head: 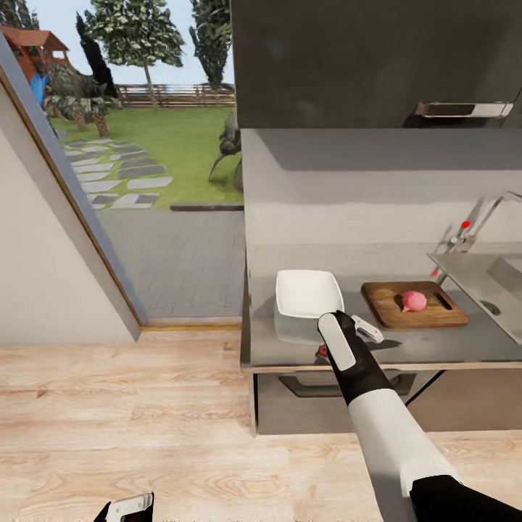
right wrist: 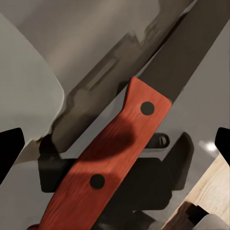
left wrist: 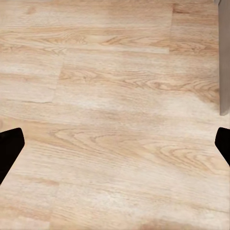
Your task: In the kitchen, take the Vidalia onion out of the sink, dice it on the chopping board with the paring knife, put the diced onion into the bowl on the countertop, then place both the paring knife and the chopping board into the sink.
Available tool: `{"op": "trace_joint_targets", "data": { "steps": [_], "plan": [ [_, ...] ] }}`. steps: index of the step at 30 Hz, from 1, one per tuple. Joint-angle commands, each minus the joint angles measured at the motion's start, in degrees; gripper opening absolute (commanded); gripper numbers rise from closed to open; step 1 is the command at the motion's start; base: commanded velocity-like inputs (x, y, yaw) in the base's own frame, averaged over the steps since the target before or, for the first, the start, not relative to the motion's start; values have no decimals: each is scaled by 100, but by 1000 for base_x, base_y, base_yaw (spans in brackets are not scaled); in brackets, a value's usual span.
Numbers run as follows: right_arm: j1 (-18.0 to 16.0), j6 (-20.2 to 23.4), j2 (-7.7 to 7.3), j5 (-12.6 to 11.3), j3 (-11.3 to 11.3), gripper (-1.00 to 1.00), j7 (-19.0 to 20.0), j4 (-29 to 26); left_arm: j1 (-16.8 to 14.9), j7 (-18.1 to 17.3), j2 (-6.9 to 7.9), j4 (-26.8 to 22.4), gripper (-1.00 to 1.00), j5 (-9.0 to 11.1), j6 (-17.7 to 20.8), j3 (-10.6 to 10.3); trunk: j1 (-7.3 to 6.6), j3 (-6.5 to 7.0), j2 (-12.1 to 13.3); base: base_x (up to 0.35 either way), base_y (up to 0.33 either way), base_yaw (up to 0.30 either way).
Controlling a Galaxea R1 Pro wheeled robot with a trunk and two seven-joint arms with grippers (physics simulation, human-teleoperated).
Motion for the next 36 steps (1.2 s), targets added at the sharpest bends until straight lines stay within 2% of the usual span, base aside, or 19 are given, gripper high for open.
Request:
{"op": "trace_joint_targets", "data": {
  "steps": [1, 20, 36],
  "plan": [
    [-5, 55, 0, -17, 3, 100, -34, -6, -11, 37, 2, 24, 100, -42, -36, 11, 3, -19, -12, 0, 0, 0],
    [-5, 55, 0, -25, 3, 100, -34, -5, -11, 39, 2, 24, 100, -42, -36, 11, 3, -168, -12, 0, 0, 0],
    [-5, 55, 0, -26, 3, 100, -39, -6, -11, 36, 2, 24, 100, -42, -36, 11, 3, -174, -12, 0, 0, 0]
  ]
}}
